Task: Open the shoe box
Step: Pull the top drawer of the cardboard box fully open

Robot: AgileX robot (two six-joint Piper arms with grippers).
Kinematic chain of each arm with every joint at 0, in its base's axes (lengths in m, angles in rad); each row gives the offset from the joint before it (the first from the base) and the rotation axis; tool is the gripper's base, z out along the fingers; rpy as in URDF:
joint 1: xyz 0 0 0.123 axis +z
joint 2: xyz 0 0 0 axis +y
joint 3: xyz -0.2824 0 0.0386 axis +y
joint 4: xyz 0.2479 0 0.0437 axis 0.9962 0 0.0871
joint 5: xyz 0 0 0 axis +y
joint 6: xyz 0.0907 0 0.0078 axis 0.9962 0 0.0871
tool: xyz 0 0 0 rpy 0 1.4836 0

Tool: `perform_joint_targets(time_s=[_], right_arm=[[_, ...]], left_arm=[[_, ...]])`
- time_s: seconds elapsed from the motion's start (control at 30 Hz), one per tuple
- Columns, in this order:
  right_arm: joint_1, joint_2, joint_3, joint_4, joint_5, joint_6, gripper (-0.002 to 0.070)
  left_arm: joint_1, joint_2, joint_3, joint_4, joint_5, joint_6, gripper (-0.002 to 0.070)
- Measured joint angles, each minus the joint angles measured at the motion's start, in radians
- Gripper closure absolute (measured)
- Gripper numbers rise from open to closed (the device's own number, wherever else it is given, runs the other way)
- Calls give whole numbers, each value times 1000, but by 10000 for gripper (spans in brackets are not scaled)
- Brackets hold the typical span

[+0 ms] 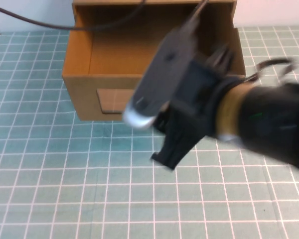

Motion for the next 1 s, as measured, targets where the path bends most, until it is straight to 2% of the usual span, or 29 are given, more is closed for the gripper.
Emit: perform_joint_targets(time_s=[0.23, 0.47, 0.63, 0.77, 1.0], right_arm=[[0, -190, -1, -71, 36, -2, 489], [0, -331, -1, -114, 230, -2, 659], [0, -418, 3, -118, 352, -64, 684], [0, -509, 86, -121, 400, -99, 687], [0, -704, 314, -135, 432, -103, 689]], left_arm=[[5, -203, 2, 105, 20, 3, 679], [5, -452, 151, 234, 22, 3, 679], [5, -675, 417, 282, 24, 13, 679], [5, -891, 723, 293, 13, 64, 679], [5, -1324, 1209, 397, -192, 112, 679]])
